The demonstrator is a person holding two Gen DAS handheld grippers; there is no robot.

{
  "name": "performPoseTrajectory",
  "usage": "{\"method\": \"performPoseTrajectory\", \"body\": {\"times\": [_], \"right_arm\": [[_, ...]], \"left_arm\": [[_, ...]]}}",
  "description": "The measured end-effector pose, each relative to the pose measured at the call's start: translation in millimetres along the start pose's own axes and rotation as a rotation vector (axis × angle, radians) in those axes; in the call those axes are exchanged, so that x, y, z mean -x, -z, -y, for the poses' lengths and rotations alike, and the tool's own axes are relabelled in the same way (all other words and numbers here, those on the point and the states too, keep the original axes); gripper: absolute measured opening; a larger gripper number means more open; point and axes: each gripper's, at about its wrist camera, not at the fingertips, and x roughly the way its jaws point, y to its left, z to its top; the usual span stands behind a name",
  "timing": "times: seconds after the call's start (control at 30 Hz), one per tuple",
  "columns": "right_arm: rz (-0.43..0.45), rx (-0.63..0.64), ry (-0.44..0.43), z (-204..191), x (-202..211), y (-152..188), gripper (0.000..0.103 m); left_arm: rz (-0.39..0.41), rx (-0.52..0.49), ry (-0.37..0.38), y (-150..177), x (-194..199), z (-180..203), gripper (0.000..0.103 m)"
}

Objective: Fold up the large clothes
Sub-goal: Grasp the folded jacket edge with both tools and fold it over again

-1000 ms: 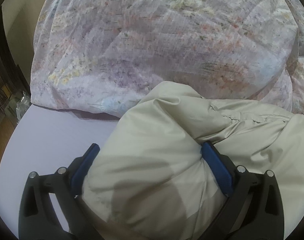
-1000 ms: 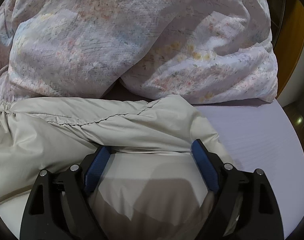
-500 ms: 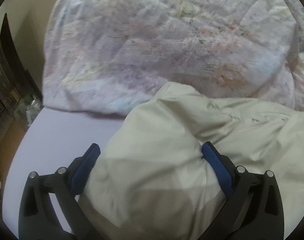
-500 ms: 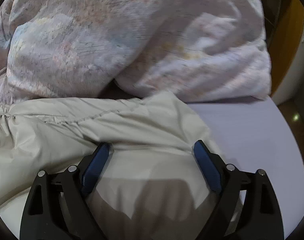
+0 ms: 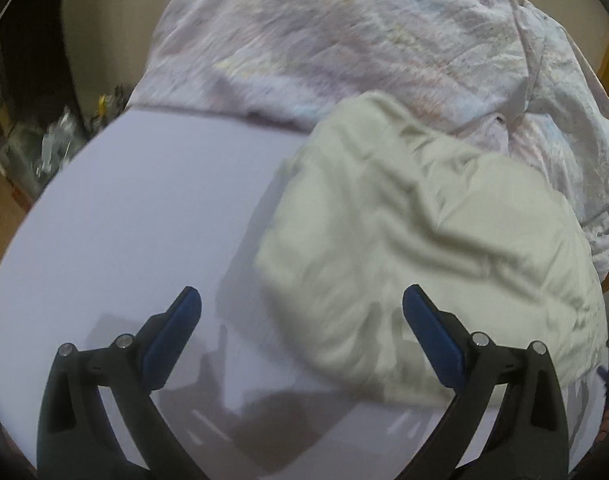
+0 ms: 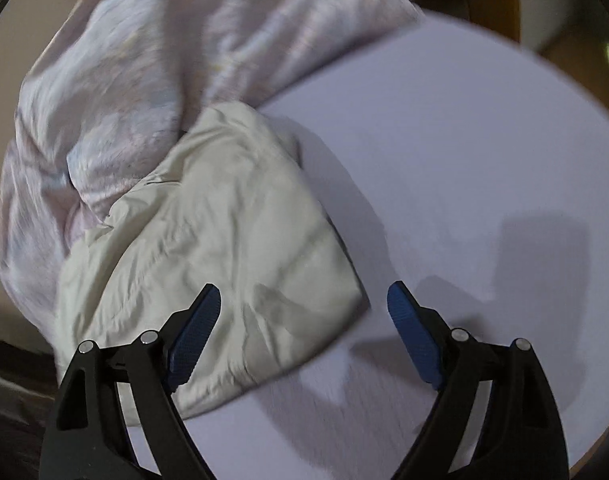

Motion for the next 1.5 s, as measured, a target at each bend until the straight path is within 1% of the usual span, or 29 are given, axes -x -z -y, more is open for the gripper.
{"method": "performPoseTrajectory", "body": {"times": [0.03, 0.07, 0.13, 0.23, 0.3, 0.37, 0.4, 0.47, 0.53, 0.57, 0.6, 0.63, 0.7, 0.73, 0.83, 0.93, 1.07, 1.17, 1.2, 1.27, 1.3, 1.33, 1.37, 1.4, 1.43, 1.47, 1.5], "right_arm": [[-0.016, -0.023, -0.029, 4.7, -2.0, 2.0, 0.083], [-0.036, -0.052, -0.080, 9.7, -4.8, 4.6, 0.082], [-0.065, -0.086, -0.172, 12.0, -9.3, 8.5, 0.077], [-0.089, -0.111, -0.223, 10.8, -21.0, 12.8, 0.073], [-0.096, -0.135, -0.273, 13.0, -26.7, 14.4, 0.070], [-0.083, -0.157, -0.315, 16.5, -28.3, 15.3, 0.070], [-0.076, -0.174, -0.345, 19.2, -29.8, 16.0, 0.070], [-0.068, -0.209, -0.383, 21.4, -36.0, 14.7, 0.059], [-0.061, -0.237, -0.395, 24.7, -39.5, 16.1, 0.045], [-0.059, -0.253, -0.413, 25.5, -40.7, 17.9, 0.043], [-0.059, -0.263, -0.428, 26.1, -40.9, 18.3, 0.037], [-0.059, -0.271, -0.443, 26.7, -40.0, 18.4, 0.031], [-0.047, -0.272, -0.476, 24.6, -32.7, 18.5, 0.025], [-0.038, -0.263, -0.485, 23.0, -27.5, 19.1, 0.023], [-0.014, -0.213, -0.505, 10.1, -7.1, 24.7, 0.021], [-0.023, -0.162, -0.522, 1.8, 11.1, 38.0, 0.021], [-0.067, -0.101, -0.523, 4.8, 31.6, 69.0, 0.021], [-0.106, -0.076, -0.500, 13.6, 42.6, 90.6, 0.021], [-0.119, -0.060, -0.477, 16.0, 44.8, 98.4, 0.021], [-0.139, -0.035, -0.436, 18.6, 47.7, 105.4, 0.027], [-0.143, -0.024, -0.394, 20.3, 51.0, 106.5, 0.031], [-0.134, -0.019, -0.368, 21.8, 55.2, 106.2, 0.037], [-0.117, -0.013, -0.345, 21.7, 60.7, 105.2, 0.040], [-0.081, 0.002, -0.295, 20.8, 70.4, 103.9, 0.044], [-0.039, 0.023, -0.246, 18.4, 78.9, 103.3, 0.047], [0.041, 0.059, -0.164, 13.6, 93.2, 102.6, 0.047], [0.096, 0.086, -0.110, 8.9, 102.3, 102.3, 0.047]], "left_arm": [[-0.010, 0.018, 0.009, 5.8, 0.6, -3.2, 0.099], [-0.031, 0.046, 0.032, 10.9, -1.5, -8.2, 0.099], [-0.059, 0.087, 0.067, 17.7, -5.5, -13.4, 0.090], [-0.098, 0.175, 0.169, 21.8, -16.0, -15.5, 0.078], [-0.103, 0.208, 0.209, 21.1, -21.9, -13.9, 0.074], [-0.083, 0.233, 0.224, 19.2, -24.7, -11.3, 0.073], [-0.078, 0.256, 0.253, 18.3, -28.0, -10.3, 0.069], [-0.066, 0.292, 0.283, 16.8, -31.4, -10.4, 0.062], [-0.054, 0.340, 0.314, 15.4, -35.8, -10.6, 0.050], [-0.045, 0.356, 0.320, 15.0, -36.5, -10.7, 0.046], [-0.034, 0.363, 0.322, 14.8, -35.4, -10.5, 0.038], [-0.028, 0.359, 0.321, 13.7, -33.0, -9.5, 0.031], [-0.013, 0.332, 0.325, 9.6, -23.4, -7.9, 0.024], [-0.005, 0.322, 0.331, 7.8, -18.2, -8.2, 0.023], [0.027, 0.302, 0.349, 5.6, 2.4, -14.7, 0.021], [0.047, 0.277, 0.335, 12.7, 24.8, -24.9, 0.021], [0.026, 0.274, 0.346, 36.9, 50.6, -55.0, 0.022], [0.004, 0.285, 0.345, 56.9, 62.0, -77.0, 0.022], [-0.003, 0.288, 0.343, 61.7, 64.0, -81.8, 0.022], [-0.019, 0.290, 0.336, 70.2, 64.9, -88.3, 0.025], [-0.024, 0.283, 0.327, 72.8, 64.0, -88.5, 0.027], [-0.023, 0.278, 0.320, 74.9, 64.2, -89.5, 0.032], [-0.017, 0.275, 0.303, 77.8, 64.8, -90.0, 0.035], [-0.010, 0.274, 0.292, 79.8, 65.7, -90.9, 0.042], [-0.006, 0.266, 0.285, 81.3, 66.9, -90.8, 0.054], [-0.001, 0.263, 0.279, 83.2, 68.5, -91.6, 0.061], [0.007, 0.265, 0.272, 85.0, 70.1, -92.9, 0.069]]}}
